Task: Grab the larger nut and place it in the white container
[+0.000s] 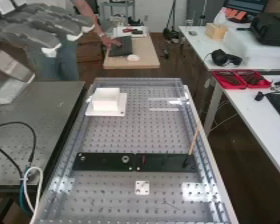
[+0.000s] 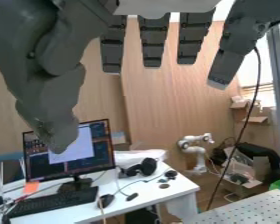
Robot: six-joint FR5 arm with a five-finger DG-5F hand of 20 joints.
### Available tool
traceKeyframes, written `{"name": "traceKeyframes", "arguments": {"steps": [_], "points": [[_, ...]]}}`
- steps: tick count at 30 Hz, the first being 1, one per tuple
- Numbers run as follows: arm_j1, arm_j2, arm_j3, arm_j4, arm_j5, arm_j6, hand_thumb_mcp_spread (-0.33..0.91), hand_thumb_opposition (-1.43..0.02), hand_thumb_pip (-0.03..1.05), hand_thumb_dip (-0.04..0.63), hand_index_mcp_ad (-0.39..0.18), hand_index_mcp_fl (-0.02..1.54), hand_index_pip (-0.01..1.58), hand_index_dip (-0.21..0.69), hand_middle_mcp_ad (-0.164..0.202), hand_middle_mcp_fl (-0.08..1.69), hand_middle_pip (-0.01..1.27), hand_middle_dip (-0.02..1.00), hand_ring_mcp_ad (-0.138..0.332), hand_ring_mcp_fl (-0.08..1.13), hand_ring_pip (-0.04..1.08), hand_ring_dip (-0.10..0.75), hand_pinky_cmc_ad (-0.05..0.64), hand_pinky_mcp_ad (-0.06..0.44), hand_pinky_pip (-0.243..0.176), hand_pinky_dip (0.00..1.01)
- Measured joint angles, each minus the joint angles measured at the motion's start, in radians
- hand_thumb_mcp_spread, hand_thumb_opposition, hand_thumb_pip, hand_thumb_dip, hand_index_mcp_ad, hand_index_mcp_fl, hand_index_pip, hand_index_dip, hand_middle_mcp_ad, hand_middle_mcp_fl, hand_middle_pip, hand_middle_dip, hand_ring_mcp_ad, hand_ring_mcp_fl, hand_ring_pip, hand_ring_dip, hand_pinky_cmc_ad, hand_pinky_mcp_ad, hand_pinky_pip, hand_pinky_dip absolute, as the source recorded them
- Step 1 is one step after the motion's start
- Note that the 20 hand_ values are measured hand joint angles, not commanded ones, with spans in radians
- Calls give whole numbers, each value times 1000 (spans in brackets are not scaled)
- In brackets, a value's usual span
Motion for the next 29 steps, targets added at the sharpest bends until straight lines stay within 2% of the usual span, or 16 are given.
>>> {"name": "traceKeyframes", "arguments": {"steps": [6, 10, 14, 15, 29], "points": [[11, -34, 49, -45, -18, -17, 232, -852, 604, 188, -152, 35, 346, -12, 72, 2, 136, 222, 161, -2, 91, 126, 379, 314, -124, 714], [14, -44, 59, -46, -22, -22, 229, -833, 604, 178, -152, 33, 311, 2, 72, 2, 136, 222, 157, -2, 91, 126, 401, 314, -124, 700], [15, -55, 70, -46, -28, -23, 229, -838, 604, 173, -152, 33, 298, 12, 72, 2, 138, 220, 157, 2, 89, 126, 394, 314, -124, 700], [15, -57, 72, -44, -30, -23, 229, -836, 604, 173, -152, 37, 291, 14, 72, 2, 138, 220, 161, 2, 93, 126, 412, 314, -120, 700], [29, -80, 97, -49, -57, -34, 230, -820, 602, 173, -152, 35, 253, 30, 72, 2, 138, 220, 157, -2, 79, 126, 414, 316, -127, 686]]}}
